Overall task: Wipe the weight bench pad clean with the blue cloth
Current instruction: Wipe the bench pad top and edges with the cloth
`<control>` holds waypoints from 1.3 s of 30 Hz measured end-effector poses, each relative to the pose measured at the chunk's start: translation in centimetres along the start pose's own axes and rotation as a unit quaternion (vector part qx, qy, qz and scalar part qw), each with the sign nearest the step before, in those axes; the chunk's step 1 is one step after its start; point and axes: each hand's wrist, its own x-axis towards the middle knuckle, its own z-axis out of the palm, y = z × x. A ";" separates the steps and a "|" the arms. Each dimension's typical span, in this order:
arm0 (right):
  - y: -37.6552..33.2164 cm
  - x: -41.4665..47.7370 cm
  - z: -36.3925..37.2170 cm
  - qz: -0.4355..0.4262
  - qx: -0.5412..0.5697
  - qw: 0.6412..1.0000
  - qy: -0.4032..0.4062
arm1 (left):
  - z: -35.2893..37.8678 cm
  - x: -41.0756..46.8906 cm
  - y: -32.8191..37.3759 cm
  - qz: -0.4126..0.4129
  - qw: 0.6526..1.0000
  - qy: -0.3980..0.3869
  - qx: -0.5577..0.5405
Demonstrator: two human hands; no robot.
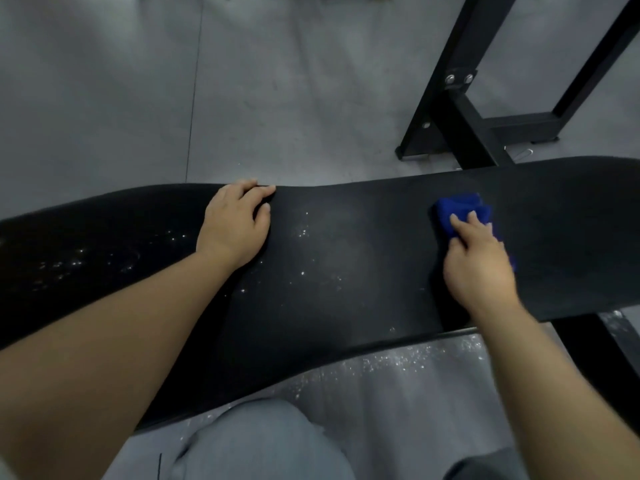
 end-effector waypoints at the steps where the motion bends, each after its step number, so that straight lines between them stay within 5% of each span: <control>1: -1.1 -0.7 0.9 0.013 -0.022 0.999 0.022 | 0.0 0.0 0.0 0.002 1.000 0.001 -0.003; 4: -5.7 -4.5 4.0 -0.065 -0.087 0.994 0.028 | 0.1 0.0 0.0 0.021 1.000 -0.008 0.000; 9: -5.5 -8.0 3.6 -0.254 -0.028 0.962 -0.102 | 0.0 0.1 -0.1 0.050 0.998 -0.024 0.009; 18: 2.3 -4.2 -1.0 0.025 -0.018 0.998 0.050 | 0.0 0.2 0.0 0.049 0.998 -0.033 0.001; 26: -5.3 -13.3 4.2 -0.236 0.042 0.970 -0.046 | -0.4 -0.1 0.6 0.005 0.999 -0.042 0.032; 32: 4.7 -7.1 -0.9 -0.109 0.050 0.990 0.070 | -0.4 -0.5 1.2 -0.029 0.999 -0.041 0.019; 35: 3.8 -7.6 0.2 -0.040 0.069 0.991 0.105 | -0.3 -1.1 2.0 -0.047 0.997 -0.050 0.021; 39: -0.8 -10.9 3.3 -0.166 0.043 0.984 0.056 | -0.9 -1.7 4.0 -0.077 0.988 -0.132 0.004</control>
